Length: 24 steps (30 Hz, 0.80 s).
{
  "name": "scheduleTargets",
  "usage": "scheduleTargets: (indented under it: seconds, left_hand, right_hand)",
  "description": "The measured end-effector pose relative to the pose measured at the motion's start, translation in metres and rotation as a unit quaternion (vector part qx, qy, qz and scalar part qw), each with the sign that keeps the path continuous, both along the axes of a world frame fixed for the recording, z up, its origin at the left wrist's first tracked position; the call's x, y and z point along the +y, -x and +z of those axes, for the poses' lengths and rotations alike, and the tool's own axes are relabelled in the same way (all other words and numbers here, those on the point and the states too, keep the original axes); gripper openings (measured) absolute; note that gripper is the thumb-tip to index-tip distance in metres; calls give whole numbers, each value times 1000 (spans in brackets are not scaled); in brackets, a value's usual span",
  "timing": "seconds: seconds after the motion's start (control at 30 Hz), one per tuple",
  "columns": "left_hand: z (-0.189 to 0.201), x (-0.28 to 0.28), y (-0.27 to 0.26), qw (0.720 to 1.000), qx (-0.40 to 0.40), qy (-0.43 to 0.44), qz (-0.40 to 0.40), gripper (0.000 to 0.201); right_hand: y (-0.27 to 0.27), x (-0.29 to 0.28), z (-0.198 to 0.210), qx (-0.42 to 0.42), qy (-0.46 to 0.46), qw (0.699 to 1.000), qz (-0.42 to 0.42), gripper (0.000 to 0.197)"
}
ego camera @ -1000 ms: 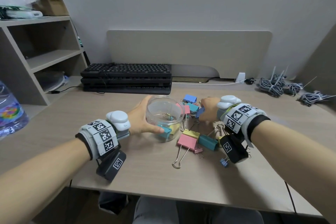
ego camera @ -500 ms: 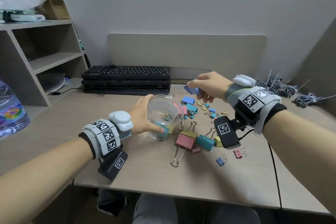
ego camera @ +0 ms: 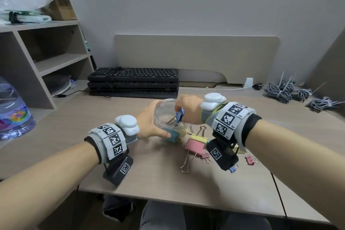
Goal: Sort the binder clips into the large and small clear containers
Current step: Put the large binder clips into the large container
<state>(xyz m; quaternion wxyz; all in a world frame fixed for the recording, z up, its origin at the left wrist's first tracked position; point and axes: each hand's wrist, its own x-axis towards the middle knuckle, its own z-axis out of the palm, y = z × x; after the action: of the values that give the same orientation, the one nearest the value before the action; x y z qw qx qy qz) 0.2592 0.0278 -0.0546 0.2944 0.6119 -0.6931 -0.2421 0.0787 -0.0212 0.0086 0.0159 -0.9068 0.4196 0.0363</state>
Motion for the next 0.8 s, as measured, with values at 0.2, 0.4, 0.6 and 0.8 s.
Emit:
scheduleTargets:
  seconds: [0.2, 0.4, 0.6, 0.8]
  left_hand:
    - [2, 2, 1, 1000, 12, 3, -8, 117]
    - [1, 3, 3, 1000, -1, -5, -17, 109]
    - [3, 0, -1, 1000, -1, -5, -8, 110]
    - [1, 0, -15, 1000, 18, -5, 18, 116]
  right_hand:
    - [-11, -3, -8, 5, 16, 1000, 1, 32]
    - [-3, -11, -4, -80, -48, 995, 20, 29]
    - [29, -41, 9, -283, -68, 953, -83, 23]
    - [41, -63, -22, -57, -45, 990, -121, 45]
